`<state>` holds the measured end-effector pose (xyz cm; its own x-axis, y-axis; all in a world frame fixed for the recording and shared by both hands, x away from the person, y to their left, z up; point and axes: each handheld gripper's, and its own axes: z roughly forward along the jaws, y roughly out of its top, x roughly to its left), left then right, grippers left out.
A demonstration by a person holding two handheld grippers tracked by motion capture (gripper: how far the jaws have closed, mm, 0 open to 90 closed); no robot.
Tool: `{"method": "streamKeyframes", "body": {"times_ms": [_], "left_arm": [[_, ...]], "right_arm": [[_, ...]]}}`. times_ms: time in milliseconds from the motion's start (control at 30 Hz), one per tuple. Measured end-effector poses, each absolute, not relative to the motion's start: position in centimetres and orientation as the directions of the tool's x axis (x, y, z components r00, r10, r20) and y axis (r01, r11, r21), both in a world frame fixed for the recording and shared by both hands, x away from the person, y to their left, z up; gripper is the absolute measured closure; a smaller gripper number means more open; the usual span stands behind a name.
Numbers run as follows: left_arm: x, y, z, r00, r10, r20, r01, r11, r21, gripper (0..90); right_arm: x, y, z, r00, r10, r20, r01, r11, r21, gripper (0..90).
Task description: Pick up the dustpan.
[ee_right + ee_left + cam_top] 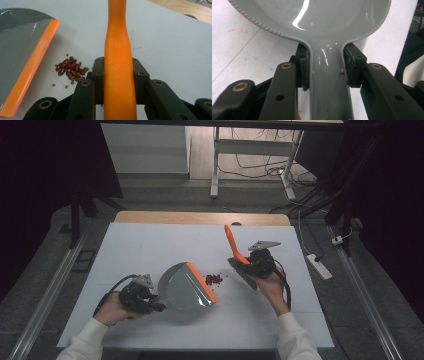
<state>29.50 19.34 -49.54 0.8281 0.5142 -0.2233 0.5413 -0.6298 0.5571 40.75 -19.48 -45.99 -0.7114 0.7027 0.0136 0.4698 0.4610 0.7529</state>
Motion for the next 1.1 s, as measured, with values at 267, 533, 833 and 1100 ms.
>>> {"method": "streamKeyframes", "body": {"times_ms": [267, 533, 833, 1100], "left_arm": [[30.9, 19.1, -48.8, 0.821, 0.522, -0.232, 0.56, -0.657, 0.504, 61.6], [30.9, 19.6, -48.3, 0.823, 0.513, -0.243, 0.559, -0.659, 0.503, 61.6], [30.9, 19.2, -49.1, 0.825, 0.508, -0.25, 0.562, -0.688, 0.459, 61.6], [31.1, 18.9, -49.4, 0.819, 0.517, -0.251, 0.571, -0.69, 0.444, 61.6]], "right_arm": [[41.4, -19.0, -45.6, -0.714, 0.701, 0.008, 0.458, 0.458, 0.761, 69.9], [41.6, -18.8, -46.0, -0.71, 0.704, 0.009, 0.465, 0.459, 0.757, 69.9], [41.9, -18.0, -46.7, -0.716, 0.698, 0.005, 0.472, 0.479, 0.74, 69.9], [42.3, -17.3, -47.3, -0.721, 0.693, 0.004, 0.476, 0.491, 0.73, 69.8]]}}
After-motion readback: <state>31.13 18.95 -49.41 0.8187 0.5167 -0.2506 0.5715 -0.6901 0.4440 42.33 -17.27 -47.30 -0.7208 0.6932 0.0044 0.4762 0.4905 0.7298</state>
